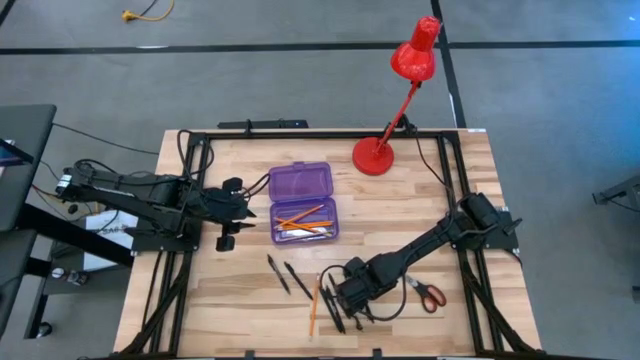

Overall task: Pick & place school supplies into a supply box
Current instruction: Put the black pen into the purple supply box

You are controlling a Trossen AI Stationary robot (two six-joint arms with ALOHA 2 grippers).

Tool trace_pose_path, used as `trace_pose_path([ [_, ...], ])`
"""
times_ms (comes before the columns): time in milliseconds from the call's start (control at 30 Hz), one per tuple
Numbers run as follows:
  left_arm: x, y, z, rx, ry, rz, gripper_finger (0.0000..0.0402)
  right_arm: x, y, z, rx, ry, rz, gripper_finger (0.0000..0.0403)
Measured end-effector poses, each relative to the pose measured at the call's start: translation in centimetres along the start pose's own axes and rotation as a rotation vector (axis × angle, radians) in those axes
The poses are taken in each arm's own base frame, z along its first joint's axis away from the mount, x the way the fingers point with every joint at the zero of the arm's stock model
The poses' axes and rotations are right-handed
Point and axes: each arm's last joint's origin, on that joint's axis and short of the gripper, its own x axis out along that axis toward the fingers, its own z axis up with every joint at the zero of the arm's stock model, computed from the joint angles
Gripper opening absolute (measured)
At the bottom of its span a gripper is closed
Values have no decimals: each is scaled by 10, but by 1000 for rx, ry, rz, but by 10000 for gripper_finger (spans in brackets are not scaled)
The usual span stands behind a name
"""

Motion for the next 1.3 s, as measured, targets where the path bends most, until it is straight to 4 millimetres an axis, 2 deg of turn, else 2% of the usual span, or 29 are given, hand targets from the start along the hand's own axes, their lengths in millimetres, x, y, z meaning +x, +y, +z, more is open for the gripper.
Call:
trace_pose_path([
  [200,0,0,0,-6,4,-10,105,7,-10,-2,17,18,-30,115],
  [367,3,-5,-4,27,51,-174,105,9,-16,-2,-13,25,-78,81],
  [467,18,-8,-18,34,89,-222,105,9,-18,1,-21,29,-83,60],
  [667,62,-15,-55,30,46,-291,105,9,-18,5,-46,28,-84,40],
  [833,80,-18,-77,20,20,-275,105,9,-18,5,-58,26,-84,29],
  [1000,83,-23,-81,45,15,-264,105,9,-17,3,-104,21,-76,8],
  [1200,85,-26,-80,80,10,-270,105,7,-17,7,-159,20,-47,4],
  [1300,88,-27,-80,80,18,-271,105,0,-16,9,-210,16,-18,3],
])
